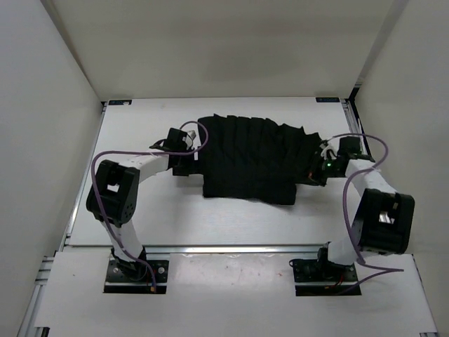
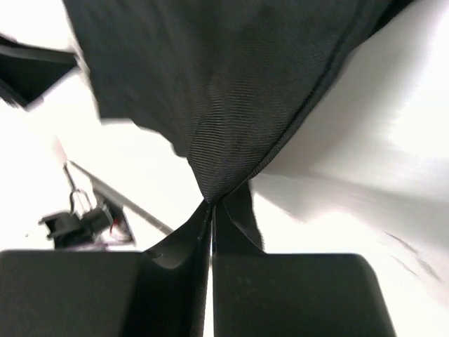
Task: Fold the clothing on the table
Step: Flatten the skirt out
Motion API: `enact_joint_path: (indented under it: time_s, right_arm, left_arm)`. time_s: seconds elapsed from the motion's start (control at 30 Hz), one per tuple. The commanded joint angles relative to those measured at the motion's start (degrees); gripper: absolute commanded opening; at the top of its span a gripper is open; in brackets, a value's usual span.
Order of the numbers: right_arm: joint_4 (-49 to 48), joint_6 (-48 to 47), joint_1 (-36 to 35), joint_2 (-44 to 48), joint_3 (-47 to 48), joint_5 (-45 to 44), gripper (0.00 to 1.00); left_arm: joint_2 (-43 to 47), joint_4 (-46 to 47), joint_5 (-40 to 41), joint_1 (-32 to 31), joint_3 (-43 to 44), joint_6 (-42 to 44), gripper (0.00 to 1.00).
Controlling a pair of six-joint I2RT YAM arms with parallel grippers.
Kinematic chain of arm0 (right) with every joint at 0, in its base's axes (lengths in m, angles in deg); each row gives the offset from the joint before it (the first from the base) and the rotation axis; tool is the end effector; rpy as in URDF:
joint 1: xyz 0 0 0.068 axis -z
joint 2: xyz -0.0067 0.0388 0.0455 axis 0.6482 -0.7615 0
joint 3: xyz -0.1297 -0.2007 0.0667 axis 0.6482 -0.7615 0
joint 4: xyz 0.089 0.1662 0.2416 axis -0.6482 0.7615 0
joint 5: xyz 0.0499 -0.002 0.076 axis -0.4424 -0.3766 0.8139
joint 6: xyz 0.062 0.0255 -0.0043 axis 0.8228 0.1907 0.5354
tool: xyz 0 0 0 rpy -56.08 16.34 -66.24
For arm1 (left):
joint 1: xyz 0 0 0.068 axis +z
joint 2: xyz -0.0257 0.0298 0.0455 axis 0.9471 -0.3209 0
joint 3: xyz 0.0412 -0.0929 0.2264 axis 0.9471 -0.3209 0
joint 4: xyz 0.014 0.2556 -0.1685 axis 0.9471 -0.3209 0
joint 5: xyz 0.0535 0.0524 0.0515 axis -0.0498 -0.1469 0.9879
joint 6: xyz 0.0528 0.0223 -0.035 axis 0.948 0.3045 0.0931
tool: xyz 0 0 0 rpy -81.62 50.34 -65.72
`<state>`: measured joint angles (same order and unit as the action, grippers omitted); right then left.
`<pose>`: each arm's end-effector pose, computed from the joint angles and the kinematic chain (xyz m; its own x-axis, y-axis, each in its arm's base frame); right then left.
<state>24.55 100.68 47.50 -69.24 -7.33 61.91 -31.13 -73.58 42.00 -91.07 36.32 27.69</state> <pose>0.3265 -0.0065 0.1313 -0.9154 0.3118 -0.2544 0.0714 0.7481 0.6597 0.3711 -0.1445 0.0915 -0.9041 -0.0113 -0.4271 0.1402 0.9365 -0.3214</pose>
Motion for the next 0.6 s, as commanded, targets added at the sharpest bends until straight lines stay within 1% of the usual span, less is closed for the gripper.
enact_joint_path:
  time_s: [0.0,0.03,0.13,0.17,0.23,0.33,0.4,0.47,0.5,0.57]
  right_arm:
    - [5.37,-6.99,4.40,4.71,5.43,0.83,0.01]
    - [7.47,-7.79,6.07,5.50,6.66,1.96,0.00]
    - [12.40,-11.92,8.28,7.00,12.03,4.08,0.00]
    - [13.98,-13.24,8.64,7.36,13.43,4.35,0.00]
    - [15.31,-15.95,8.38,8.85,14.32,4.17,0.00]
    - [16.19,-17.64,8.20,11.75,14.59,3.04,0.00]
    - [16.46,-18.69,8.20,12.98,15.98,2.07,0.00]
    - [17.60,-20.01,8.99,12.81,19.06,1.63,0.00]
    - [18.38,-21.32,9.60,11.68,21.85,0.84,0.00]
    - [19.96,-23.08,11.00,9.40,28.70,1.18,0.00]
  left_arm:
    - [4.41,-2.98,-3.26,-1.39,0.47,-0.86,0.95]
    - [5.19,-3.51,-3.89,-2.09,1.86,-0.77,0.99]
    - [8.00,-1.68,-6.70,-3.67,2.93,-4.37,0.99]
    - [9.14,-0.19,-7.49,-3.85,2.58,-7.51,0.98]
    - [9.94,1.49,-10.29,-4.99,3.02,-10.68,0.99]
    - [9.33,0.97,-11.01,-5.96,4.94,-11.67,0.99]
    - [7.85,-2.01,-10.75,-7.45,8.36,-10.62,0.99]
    - [7.57,-2.81,-10.83,-7.72,9.34,-10.26,0.99]
    - [7.49,-2.29,-10.31,-7.37,9.35,-10.78,0.98]
    - [7.75,-0.89,-11.53,-6.75,8.74,-13.15,0.99]
